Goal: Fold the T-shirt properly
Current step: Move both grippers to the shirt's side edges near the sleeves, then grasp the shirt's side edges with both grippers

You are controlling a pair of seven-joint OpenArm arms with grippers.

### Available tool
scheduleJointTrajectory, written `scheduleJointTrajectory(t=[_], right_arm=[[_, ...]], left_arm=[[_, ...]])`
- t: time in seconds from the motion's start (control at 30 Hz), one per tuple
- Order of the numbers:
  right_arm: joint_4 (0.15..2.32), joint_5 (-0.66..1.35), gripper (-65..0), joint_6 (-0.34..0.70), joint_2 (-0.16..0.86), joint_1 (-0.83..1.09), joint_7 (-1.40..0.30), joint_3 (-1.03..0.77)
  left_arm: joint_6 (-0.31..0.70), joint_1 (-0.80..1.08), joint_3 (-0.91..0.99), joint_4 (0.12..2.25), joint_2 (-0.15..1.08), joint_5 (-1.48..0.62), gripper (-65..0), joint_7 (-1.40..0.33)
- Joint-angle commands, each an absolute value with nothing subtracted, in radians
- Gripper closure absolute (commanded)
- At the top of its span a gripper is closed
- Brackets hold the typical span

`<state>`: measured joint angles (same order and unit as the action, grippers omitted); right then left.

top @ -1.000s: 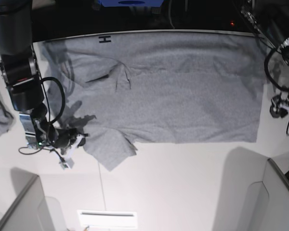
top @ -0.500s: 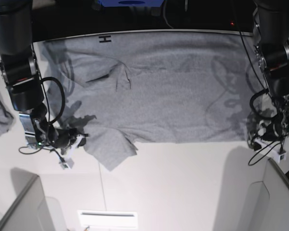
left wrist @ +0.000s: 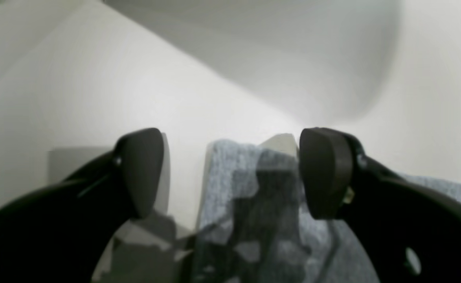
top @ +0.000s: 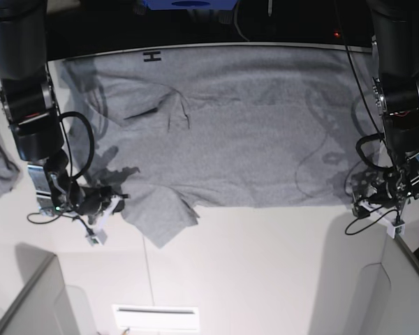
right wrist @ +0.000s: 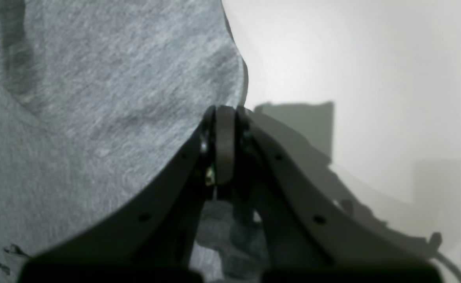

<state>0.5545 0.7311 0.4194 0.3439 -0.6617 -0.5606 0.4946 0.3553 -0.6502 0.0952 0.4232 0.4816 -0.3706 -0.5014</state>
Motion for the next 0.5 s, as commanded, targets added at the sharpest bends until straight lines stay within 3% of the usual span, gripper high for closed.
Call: scheduleJointTrajectory(t=[0.0, 0.13, 0.2, 0.27, 0.43, 0.47], right_arm=[[0.555, 0.711, 0.0, 0.412, 0.352, -0.682, -0.587, 0.493], [0.556, 0.711, 0.0, 0.412, 0.352, -0.682, -0.587, 0.493], [0.556, 0.711, 0.0, 0.412, 0.352, -0.682, -0.587, 0.493], [0.556, 0.710, 0.0, 0.412, 0.352, -0.679, -0.581, 0.493], [0.556, 0.707, 0.0, 0.412, 0.351, -0.677, -0.578, 0.493], [0.556, 0.707, 0.0, 0.412, 0.351, -0.676, -0.575, 0.493]], left_arm=[[0.358, -0.668, 0.096, 0.429, 0.492, -0.374, -52.3, -0.518], [0.358, -0.654, 0.096, 0.430, 0.490, -0.374, -52.0, -0.519], [0.358, -0.648, 0.096, 0.432, 0.489, -0.374, -48.4, -0.516], [0.358, -0.648, 0.096, 0.435, 0.470, -0.374, -38.3, -0.519], [0.358, -0.604, 0.096, 0.467, 0.461, -0.374, -4.1, -0.516], [0.358, -0.593, 0.096, 0.484, 0.461, -0.374, 0.0, -0.516]])
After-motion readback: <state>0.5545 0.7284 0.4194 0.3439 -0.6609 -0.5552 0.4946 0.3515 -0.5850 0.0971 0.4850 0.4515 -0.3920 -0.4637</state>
